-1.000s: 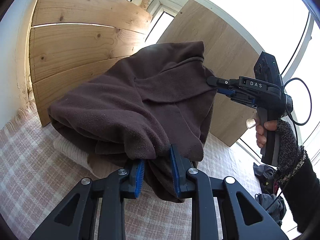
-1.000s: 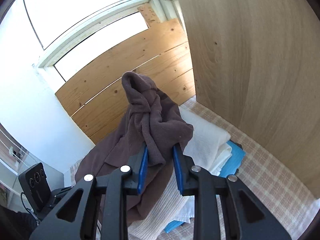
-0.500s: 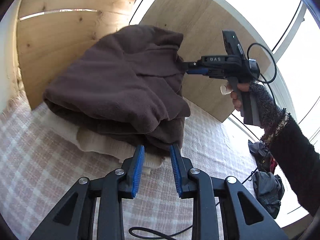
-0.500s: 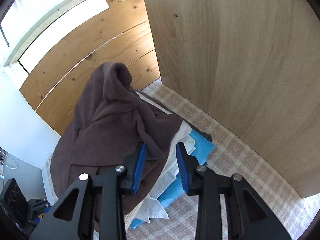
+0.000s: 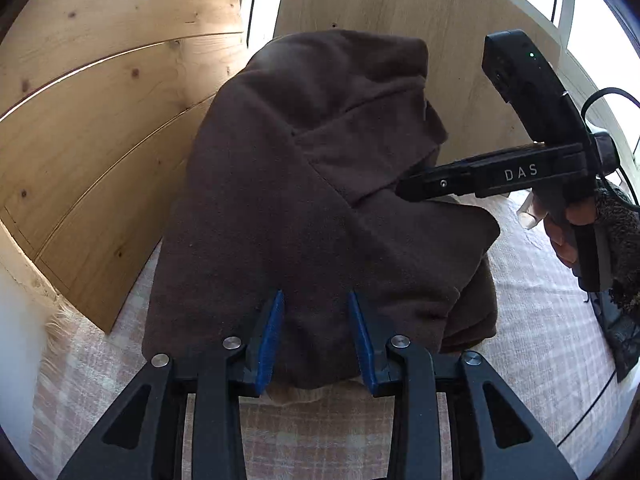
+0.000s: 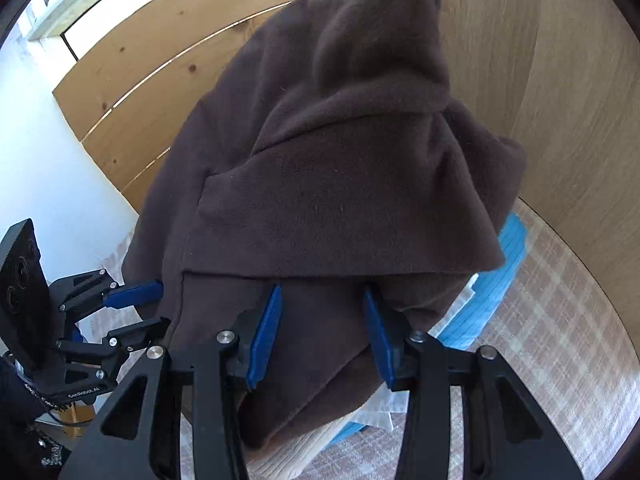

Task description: Fold clothes

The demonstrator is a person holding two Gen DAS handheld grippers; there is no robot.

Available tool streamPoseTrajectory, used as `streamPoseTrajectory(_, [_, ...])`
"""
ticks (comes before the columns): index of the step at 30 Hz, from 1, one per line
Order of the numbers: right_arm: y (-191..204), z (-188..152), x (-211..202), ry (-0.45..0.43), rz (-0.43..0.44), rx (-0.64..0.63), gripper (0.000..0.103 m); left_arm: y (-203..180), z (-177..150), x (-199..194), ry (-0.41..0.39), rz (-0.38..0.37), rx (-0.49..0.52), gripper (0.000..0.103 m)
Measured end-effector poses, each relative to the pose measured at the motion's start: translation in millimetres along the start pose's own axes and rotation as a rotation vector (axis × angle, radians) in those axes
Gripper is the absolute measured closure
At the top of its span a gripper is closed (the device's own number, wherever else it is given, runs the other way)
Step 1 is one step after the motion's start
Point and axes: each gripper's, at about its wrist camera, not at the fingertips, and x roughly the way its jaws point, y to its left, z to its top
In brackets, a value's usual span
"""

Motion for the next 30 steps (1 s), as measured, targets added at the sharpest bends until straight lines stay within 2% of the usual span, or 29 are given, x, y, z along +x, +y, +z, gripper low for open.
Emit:
streamPoseTrajectory(1, [-4,4,-17,-0.049,0.013,0.010,0.061,-2,7,-11,0.000,-0.002,0.006,0.072])
streamPoseTrajectory(3, [-9,15,-49,-0.172,0.000,-0.008,0.061,-3,29,-38,-0.076,-0.043,0.000,0.071])
streamPoseTrajectory(6, [-14,31,-41,-0.159,0.020,-0.045,0.040,-5,73,-60,-0.168,-0.066,0.023,0.066])
streamPoseTrajectory(9, [-19,46,-32,-0.146,0.039,-0.081,0.040,-3,119,-56,-0.228,-0.034,0.060,0.064])
streamPoseTrajectory(12, [-24,62,-23,-0.133,0.058,-0.118,0.040,6,157,-20,-0.199,-0.034,0.050,0.064])
streamPoseTrajectory(13, [-26,67,-20,-0.128,0.064,-0.130,0.043,9,167,-8,-0.184,-0.040,0.040,0.064])
streamPoseTrajectory(14, [-27,71,-18,-0.123,0.068,-0.141,0.055,14,171,1,-0.171,-0.039,0.017,0.065])
streamPoseTrajectory(15, [-25,72,-18,-0.118,0.076,-0.149,0.061,19,174,10,-0.158,-0.038,-0.005,0.067])
streamPoseTrajectory(17, [-16,69,-35,-0.148,0.181,-0.139,0.073,27,172,17,-0.160,-0.060,-0.058,0.067])
streamPoseTrajectory(18, [-12,67,-45,-0.169,0.223,-0.137,0.074,31,168,17,-0.173,-0.080,-0.086,0.067])
streamPoseTrajectory(20, [-9,69,-57,-0.190,0.200,-0.170,0.074,28,159,13,-0.198,-0.103,-0.090,0.067])
streamPoseTrajectory(24, [-7,67,-45,-0.127,0.119,-0.228,0.074,13,154,18,-0.179,-0.159,-0.075,0.067])
streamPoseTrajectory(27, [-34,55,-55,-0.126,0.183,-0.135,0.073,-6,152,20,-0.148,-0.185,-0.022,0.066])
streamPoseTrajectory(29, [-55,49,-65,-0.152,0.200,-0.049,0.062,-20,149,22,-0.133,-0.186,0.021,0.063])
streamPoseTrajectory(30, [-65,46,-70,-0.165,0.199,-0.012,0.060,-20,150,25,-0.126,-0.187,0.013,0.062])
